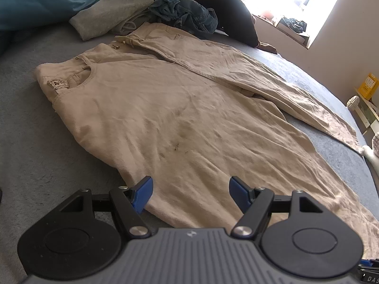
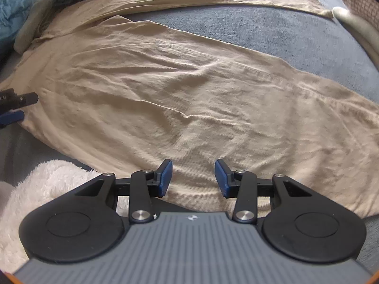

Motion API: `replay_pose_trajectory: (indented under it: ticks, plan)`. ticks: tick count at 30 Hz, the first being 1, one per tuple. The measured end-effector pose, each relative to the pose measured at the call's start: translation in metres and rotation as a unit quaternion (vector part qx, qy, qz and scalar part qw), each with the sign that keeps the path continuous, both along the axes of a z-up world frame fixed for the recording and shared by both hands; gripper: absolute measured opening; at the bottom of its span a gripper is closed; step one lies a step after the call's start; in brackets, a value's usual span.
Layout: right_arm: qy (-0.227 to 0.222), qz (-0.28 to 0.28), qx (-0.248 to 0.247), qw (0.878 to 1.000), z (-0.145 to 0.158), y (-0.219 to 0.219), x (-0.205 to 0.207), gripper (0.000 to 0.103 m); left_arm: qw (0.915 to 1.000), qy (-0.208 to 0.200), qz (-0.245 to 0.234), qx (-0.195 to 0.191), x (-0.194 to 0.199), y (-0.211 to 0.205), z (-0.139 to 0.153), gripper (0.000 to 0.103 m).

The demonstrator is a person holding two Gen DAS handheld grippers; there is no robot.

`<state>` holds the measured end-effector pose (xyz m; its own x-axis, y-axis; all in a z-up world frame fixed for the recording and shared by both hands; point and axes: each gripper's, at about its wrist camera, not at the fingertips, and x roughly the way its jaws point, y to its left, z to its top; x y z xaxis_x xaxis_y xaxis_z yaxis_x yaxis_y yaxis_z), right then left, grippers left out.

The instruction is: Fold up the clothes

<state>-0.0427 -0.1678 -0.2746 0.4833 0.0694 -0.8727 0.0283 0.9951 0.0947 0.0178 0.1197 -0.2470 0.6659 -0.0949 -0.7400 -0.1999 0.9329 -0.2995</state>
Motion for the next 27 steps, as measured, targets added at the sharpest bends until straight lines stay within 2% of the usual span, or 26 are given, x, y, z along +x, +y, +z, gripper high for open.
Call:
replay_pose_trajectory:
  ticks: [11, 15, 17, 19, 21, 23, 25, 27]
  plan:
    - [-0.009, -0.026, 0.035, 0.999, 0.001, -0.008, -0.004, 0.039, 0.9998, -0.008, 0.017, -0.011, -0.004, 0.007, 0.002, 0.072]
    - [-0.028, -0.024, 0.051, 0.998, 0.009, -0.013, -0.007, 0.039, 0.9994, -0.011, 0.028, -0.019, -0.006, 0.011, 0.002, 0.072]
    - [-0.044, -0.022, 0.076, 0.996, 0.016, -0.023, -0.010, 0.039, 0.9991, -0.012, 0.032, -0.024, -0.007, 0.014, 0.002, 0.072]
    - [-0.042, -0.018, 0.121, 0.992, 0.020, -0.037, -0.013, 0.040, 0.9989, -0.012, 0.037, -0.027, -0.007, 0.015, 0.002, 0.072]
    - [-0.023, -0.029, 0.182, 0.983, 0.018, -0.057, -0.018, 0.040, 0.9988, -0.013, 0.039, -0.028, -0.008, 0.015, 0.002, 0.072]
    - [0.004, -0.048, 0.244, 0.969, 0.010, -0.075, -0.028, 0.040, 0.9986, -0.016, 0.040, -0.029, -0.008, 0.015, 0.002, 0.072]
    - [0.032, -0.083, 0.300, 0.950, -0.002, -0.094, -0.040, 0.041, 0.9984, -0.019, 0.044, -0.031, -0.009, 0.016, 0.002, 0.072]
    - [0.060, -0.137, 0.358, 0.922, -0.019, -0.110, -0.052, 0.042, 0.9981, -0.021, 0.049, -0.033, -0.009, 0.017, 0.002, 0.072]
